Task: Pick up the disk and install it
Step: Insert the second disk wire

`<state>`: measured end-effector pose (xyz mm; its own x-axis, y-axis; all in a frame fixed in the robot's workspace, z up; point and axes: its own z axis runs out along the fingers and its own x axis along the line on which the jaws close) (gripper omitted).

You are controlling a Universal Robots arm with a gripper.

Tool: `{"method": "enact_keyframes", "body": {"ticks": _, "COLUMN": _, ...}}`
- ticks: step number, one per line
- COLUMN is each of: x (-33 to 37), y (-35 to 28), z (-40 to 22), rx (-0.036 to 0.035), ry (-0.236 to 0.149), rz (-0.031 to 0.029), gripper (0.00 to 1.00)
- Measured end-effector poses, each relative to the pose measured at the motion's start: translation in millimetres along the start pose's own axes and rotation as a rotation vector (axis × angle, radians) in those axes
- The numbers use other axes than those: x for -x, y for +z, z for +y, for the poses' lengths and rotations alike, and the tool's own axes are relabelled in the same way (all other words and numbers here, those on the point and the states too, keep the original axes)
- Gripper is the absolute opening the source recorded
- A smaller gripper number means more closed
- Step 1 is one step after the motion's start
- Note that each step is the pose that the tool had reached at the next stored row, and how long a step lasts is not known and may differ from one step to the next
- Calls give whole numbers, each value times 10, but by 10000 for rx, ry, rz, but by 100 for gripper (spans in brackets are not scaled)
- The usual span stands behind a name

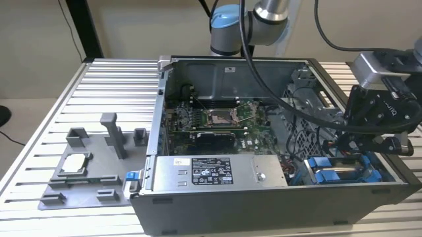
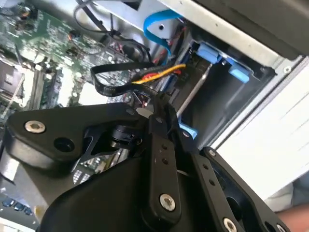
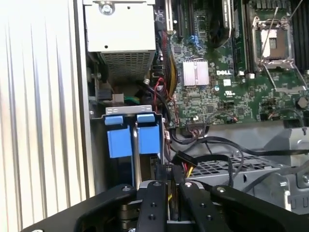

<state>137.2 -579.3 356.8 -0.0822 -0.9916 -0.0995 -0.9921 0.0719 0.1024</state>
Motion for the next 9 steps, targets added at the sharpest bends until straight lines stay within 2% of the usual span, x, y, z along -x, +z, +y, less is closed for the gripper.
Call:
{"method": "enact_keyframes", "body": {"ticks": 1, "x": 4, "y": 1, "z": 13, "rx": -37, "ry": 12, "rz": 153, "gripper": 0}}
{"method": "enact_keyframes", "body": {"ticks": 2, "x": 12, "y": 3, "z": 25, "rx": -122, "ry": 17, "rz": 272, "gripper": 0}}
{"method": "enact_keyframes", "body": {"ticks": 3, "x": 23, "y": 6, "z": 39, "rx": -258, "ry": 10, "rz": 317, "gripper": 0}}
{"method": "enact_keyframes", "body": {"ticks": 5, "x": 43, "y": 11, "z": 69, "rx": -526, "ry": -13, "rz": 310, "gripper": 0}}
{"method": "enact_keyframes", "body": {"ticks": 6, "x": 48, "y": 13, "z": 86, "rx": -614, "ry": -22, "rz": 304, "gripper": 0}}
{"method": "enact_keyframes", "body": {"ticks": 9, "x": 52, "y": 25, "z": 173, "rx": -812, "ry": -39, "rz": 289, "gripper": 0}}
